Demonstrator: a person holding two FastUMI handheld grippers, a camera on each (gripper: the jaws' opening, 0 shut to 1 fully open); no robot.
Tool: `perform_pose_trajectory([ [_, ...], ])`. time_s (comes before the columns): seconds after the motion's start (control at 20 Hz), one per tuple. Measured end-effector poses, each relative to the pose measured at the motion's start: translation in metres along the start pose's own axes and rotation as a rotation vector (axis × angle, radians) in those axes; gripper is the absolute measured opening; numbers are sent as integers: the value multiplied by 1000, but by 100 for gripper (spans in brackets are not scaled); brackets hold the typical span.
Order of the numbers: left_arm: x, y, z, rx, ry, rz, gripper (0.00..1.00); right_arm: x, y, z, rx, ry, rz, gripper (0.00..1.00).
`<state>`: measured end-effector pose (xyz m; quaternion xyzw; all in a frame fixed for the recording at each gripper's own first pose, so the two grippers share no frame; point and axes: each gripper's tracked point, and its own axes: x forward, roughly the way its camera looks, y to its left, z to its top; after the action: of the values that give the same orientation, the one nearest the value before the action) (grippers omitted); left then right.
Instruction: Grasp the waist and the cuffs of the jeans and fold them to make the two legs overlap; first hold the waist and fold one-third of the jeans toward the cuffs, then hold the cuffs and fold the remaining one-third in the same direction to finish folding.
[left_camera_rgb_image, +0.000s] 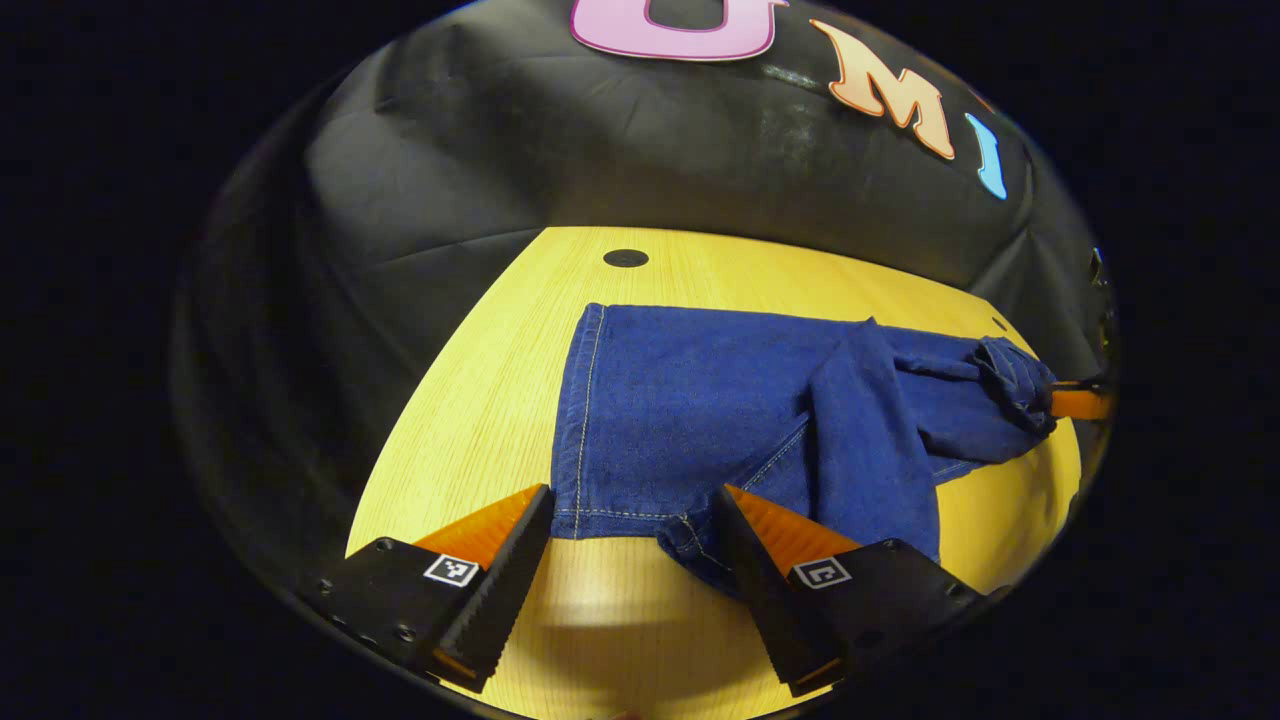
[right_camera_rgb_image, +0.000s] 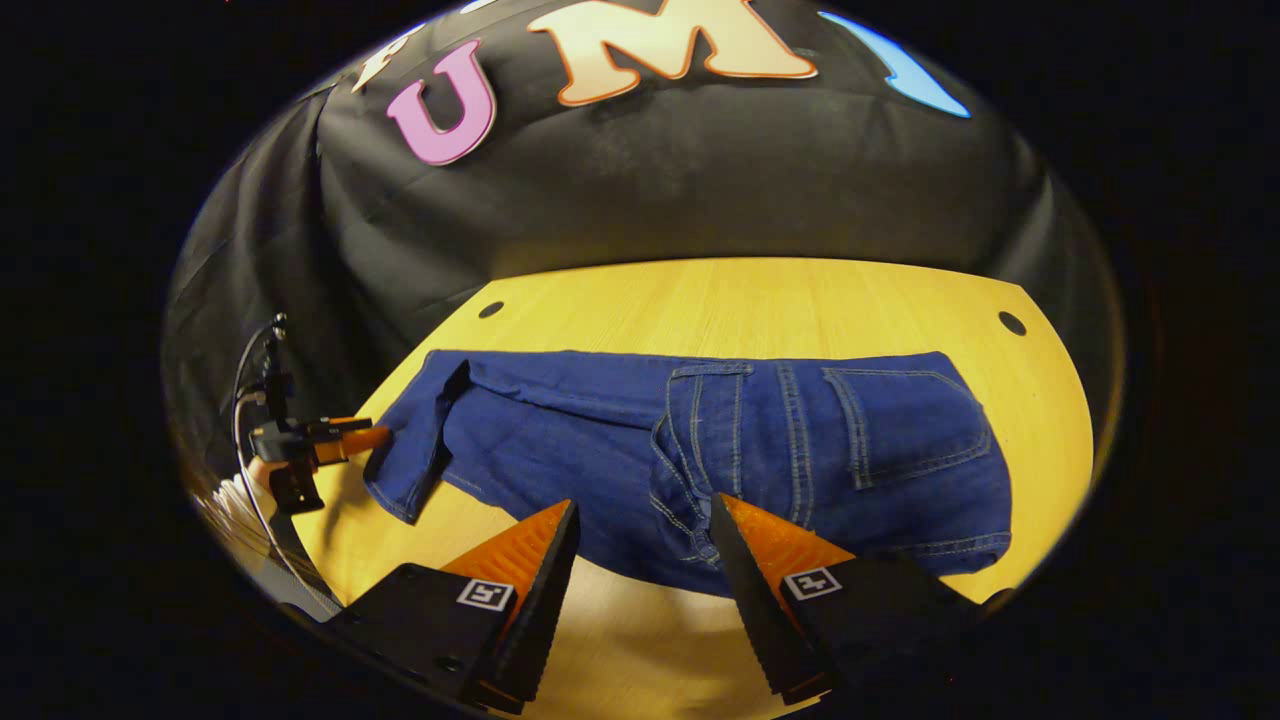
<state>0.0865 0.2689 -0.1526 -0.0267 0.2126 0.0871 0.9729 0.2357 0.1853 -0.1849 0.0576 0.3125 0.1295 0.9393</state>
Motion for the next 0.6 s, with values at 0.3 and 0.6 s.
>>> perform_pose_trajectory([
  [0.3,-2,-3,-1,31,-3,-22,96,-14,-17,18,148,-67,-27,76],
  [0.6,0,-30,2,4,-27,-62,25,-27,-31,31,223,-111,-43,75],
])
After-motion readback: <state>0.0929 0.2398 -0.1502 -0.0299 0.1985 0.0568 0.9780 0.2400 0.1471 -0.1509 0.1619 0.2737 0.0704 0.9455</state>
